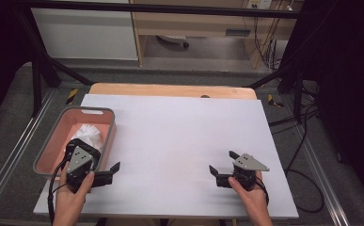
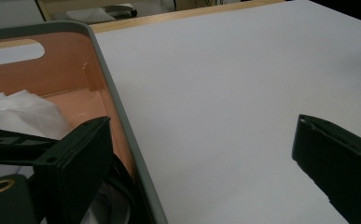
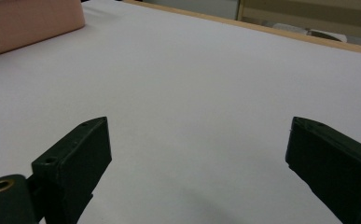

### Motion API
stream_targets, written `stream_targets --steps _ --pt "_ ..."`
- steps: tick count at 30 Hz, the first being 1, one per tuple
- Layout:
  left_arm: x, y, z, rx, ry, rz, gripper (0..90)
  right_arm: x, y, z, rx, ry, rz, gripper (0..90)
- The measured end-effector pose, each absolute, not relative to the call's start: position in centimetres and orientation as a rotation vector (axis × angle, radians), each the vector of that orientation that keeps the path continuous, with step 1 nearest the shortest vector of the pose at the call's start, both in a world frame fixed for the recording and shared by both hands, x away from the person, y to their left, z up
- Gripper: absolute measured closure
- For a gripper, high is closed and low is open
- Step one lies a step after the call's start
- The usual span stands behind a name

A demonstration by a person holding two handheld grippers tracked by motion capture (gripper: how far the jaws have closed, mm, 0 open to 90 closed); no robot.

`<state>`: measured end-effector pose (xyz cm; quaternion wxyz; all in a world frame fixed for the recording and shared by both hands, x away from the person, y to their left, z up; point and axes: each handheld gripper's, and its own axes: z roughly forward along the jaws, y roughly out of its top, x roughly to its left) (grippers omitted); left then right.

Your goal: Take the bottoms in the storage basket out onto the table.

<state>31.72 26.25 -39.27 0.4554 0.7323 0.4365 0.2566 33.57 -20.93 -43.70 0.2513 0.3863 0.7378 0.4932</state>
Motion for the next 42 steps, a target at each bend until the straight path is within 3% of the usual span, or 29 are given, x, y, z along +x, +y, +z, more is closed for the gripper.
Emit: stream_targets --steps 23,32,42 --pt "31.5 26.5 -37.7 1.771 1.061 0.640 5.3 33.1 -19.3 -43.9 0.991 2.054 1.271 7.8" --pt "31.5 26.9 -34.9 1.805 1.035 0.713 5.0 33.1 -19.4 -43.9 1.002 2.047 1.255 7.6" --pt "34.3 29.4 -32.8 1.877 1.087 0.745 5.6 32.9 -20.5 -43.8 1.047 1.993 1.254 6.8"
